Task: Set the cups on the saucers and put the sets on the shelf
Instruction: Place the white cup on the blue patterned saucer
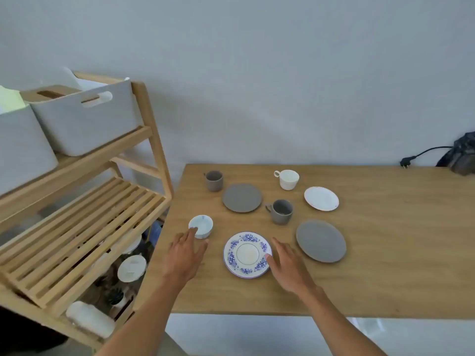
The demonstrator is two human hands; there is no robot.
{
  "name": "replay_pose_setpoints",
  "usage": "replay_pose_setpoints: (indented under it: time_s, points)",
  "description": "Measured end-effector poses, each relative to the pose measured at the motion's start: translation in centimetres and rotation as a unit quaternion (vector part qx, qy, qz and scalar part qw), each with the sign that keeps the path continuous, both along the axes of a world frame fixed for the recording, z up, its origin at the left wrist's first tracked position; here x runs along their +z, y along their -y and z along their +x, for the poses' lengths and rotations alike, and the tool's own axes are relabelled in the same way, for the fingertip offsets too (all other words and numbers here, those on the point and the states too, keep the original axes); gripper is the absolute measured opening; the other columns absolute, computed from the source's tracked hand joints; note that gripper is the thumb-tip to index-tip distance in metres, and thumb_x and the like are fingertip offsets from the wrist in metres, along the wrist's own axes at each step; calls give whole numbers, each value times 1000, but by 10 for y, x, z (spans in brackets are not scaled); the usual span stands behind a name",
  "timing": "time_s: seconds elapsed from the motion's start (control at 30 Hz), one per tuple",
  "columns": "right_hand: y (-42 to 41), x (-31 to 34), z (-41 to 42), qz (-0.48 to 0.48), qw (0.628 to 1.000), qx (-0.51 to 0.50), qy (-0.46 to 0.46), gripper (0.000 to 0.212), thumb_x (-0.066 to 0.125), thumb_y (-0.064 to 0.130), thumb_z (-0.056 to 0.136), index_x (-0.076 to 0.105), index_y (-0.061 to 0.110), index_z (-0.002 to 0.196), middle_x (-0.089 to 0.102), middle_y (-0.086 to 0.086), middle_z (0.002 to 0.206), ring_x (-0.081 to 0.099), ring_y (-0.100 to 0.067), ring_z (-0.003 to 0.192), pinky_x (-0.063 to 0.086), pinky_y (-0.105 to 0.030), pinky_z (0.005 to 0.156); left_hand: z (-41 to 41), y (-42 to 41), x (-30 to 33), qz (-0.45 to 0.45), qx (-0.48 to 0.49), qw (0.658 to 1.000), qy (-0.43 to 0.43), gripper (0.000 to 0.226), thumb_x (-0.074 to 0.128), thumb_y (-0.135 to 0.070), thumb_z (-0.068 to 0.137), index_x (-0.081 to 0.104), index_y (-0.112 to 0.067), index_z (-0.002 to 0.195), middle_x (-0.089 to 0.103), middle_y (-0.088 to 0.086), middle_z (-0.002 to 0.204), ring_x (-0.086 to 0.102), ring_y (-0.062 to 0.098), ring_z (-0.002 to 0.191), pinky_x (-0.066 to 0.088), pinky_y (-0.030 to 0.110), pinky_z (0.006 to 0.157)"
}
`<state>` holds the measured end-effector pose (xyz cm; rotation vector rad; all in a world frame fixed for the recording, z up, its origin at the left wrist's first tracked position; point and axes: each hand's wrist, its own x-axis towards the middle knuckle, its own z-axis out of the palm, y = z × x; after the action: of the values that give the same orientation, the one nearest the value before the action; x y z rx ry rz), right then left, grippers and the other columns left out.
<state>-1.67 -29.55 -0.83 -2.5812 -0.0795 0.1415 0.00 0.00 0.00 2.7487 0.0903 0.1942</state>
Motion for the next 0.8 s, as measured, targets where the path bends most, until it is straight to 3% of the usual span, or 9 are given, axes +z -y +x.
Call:
replay_pose_setpoints:
  time_s: [0.23, 0.33, 0.43, 0.6, 0.8]
  points:
    - [-11, -19, 6, -47, 999, -27, 4, 54, 38, 46, 102, 33, 27, 153, 56, 4, 139, 47, -22, 130, 32, -41, 112, 6, 2, -12, -16, -11, 1000, -15, 47, 48, -42, 96, 47, -20, 138, 49, 0, 144, 43, 23, 129, 46, 40, 97]
    - [-17, -21, 8, -18, 998, -56, -1, 54, 42, 41, 102, 35, 26, 153, 65, 10, 99, 53, -18, 110, 32, -39, 107, 12, 3, -14, -37, -9, 999, -4, 41, 52, -31, 96, 51, -18, 135, 52, 0, 141, 44, 21, 127, 48, 40, 92]
    - [-21, -28, 10, 16, 995, -95, 1, 51, 45, 38, 101, 39, 29, 152, 48, 16, 71, 50, -14, 99, 29, -37, 105, 14, 4, -13, -64, -15, 997, 27, 33, 56, -20, 95, 58, -13, 127, 62, 3, 127, 51, 23, 117, 50, 40, 83]
    - [-23, -32, 13, 93, 985, -148, 3, 48, 53, 37, 100, 47, 31, 147, 58, 7, 73, 49, -11, 97, 21, -30, 101, 17, 5, -13, -92, -5, 994, 54, 26, 61, -13, 91, 66, -11, 117, 68, 6, 112, 58, 25, 107, 50, 38, 78]
    - [-23, -32, 12, 103, 983, -149, -3, 48, 53, 38, 100, 44, 34, 148, 59, 8, 75, 48, -10, 99, 22, -36, 108, 24, 3, -19, -111, 0, 992, 61, 21, 62, -10, 90, 68, -10, 111, 69, 8, 108, 61, 25, 101, 50, 35, 78]
